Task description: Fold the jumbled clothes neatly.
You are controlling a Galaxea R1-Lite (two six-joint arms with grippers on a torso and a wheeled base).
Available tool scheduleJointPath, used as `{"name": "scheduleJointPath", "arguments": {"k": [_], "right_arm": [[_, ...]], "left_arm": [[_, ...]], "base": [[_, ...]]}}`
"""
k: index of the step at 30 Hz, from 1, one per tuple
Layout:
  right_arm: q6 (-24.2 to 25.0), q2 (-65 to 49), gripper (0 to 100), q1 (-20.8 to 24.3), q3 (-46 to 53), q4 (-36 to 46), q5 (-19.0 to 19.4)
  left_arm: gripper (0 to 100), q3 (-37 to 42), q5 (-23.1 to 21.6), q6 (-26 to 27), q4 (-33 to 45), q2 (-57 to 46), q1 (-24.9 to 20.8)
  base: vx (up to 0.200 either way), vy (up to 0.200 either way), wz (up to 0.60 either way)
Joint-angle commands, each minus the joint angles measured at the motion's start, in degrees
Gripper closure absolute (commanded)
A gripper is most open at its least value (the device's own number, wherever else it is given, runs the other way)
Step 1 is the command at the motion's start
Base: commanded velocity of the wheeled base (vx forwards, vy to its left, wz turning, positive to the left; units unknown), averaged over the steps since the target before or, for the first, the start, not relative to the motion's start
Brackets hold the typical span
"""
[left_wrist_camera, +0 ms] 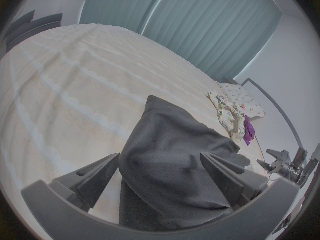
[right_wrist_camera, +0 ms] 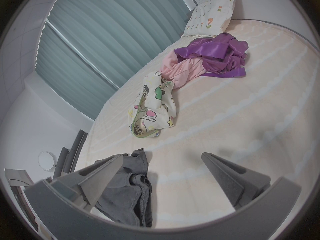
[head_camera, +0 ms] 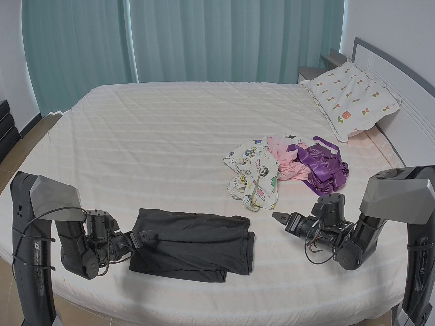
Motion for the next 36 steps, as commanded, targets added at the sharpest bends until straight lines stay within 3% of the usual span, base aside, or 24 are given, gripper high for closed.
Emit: {"name": "scheduleJointPath", "arguments": {"k": [1, 9, 10, 30, 36], "right_arm": [[0.07, -1.08, 0, -1.12, 5.19, -3.97, 0.95], [3.94, -0.9, 0, -1.12, 5.89, -7.22, 1.39], [4.29, -0.82, 0, -1.12, 5.98, -7.31, 1.92], [7.81, -0.29, 0, -2.17, 10.11, -11.09, 3.85], [7.81, -0.2, 0, -2.17, 10.2, -11.09, 3.85]], "left_arm": [[0, -0.92, 0.06, 1.59, -0.06, 2.45, -0.5], [0, -4.88, -0.21, 1.24, 0.03, 4.03, -2.96], [100, -5.14, -0.12, 1.24, 0.12, 4.12, -2.96], [100, -1.8, 1.55, 0.89, -0.14, 0.95, -2.35], [100, -1.62, 1.55, 0.89, -0.14, 0.34, -0.77]], "base": [[0.0, 0.0, 0.0], [0.0, 0.0, 0.0], [0.0, 0.0, 0.0], [0.0, 0.0, 0.0], [0.0, 0.2, 0.0]]}}
